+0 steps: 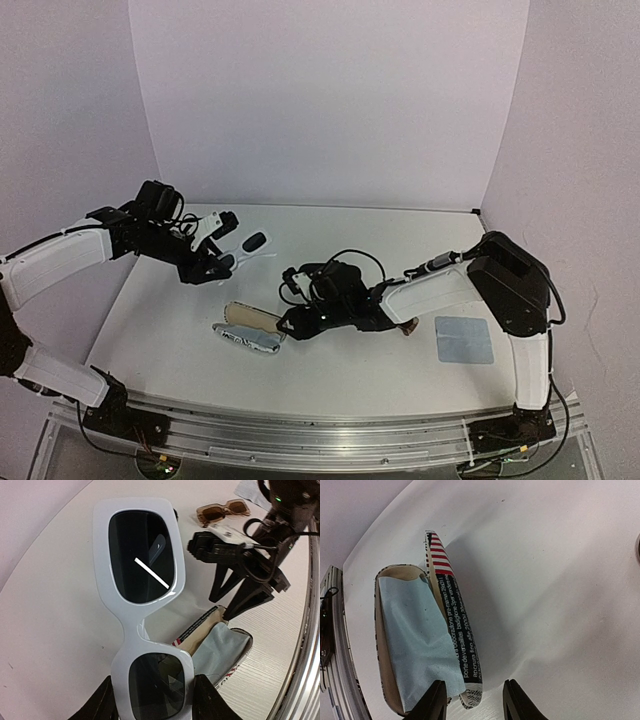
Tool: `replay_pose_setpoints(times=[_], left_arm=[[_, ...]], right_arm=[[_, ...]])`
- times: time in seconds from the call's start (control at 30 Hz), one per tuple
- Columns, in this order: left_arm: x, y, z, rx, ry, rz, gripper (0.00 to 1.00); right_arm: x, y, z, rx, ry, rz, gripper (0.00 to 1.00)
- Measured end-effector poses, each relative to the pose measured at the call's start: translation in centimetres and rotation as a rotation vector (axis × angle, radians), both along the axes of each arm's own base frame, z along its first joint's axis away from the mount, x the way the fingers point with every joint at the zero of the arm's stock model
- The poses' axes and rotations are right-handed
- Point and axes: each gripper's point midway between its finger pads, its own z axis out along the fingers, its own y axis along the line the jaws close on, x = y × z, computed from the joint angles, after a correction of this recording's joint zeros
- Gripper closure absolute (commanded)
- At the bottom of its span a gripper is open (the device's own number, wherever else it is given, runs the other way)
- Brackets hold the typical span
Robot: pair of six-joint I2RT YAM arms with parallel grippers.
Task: Organize the sunglasses
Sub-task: Adjust the sunglasses case at the center of the board, then place the sunglasses in the sunglasses case.
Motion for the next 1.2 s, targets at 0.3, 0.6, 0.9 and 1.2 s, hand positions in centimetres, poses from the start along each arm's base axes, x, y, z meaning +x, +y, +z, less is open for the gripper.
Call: replay_pose_setpoints(times=[0.3,0.6,0.9,1.2], left_arm=[[-3.4,-0.2,-3.9,0.118,0.133,-0.273,1.00],[-3.3,-0.5,-6.5,0.230,0.221,-0.543,1.00],[-3.6,0.1,-9.8,0.296,0.325,-0.673,1.00],[-1.8,-0.8,-10.4,0.303,0.328,-0.694,1.00]], right_arm=[[-0.1,0.0,0.1,-0.006,-0.022,0.027,0.47],[-1.6,-2.5,7.2,0.077,-0.092,0.026,0.43],[-2.0,-5.2,7.6,0.036,-0.120,-0.020,0.43],[-2.1,-5.3,7.5,0.028,-0.116,-0.023,0.42]])
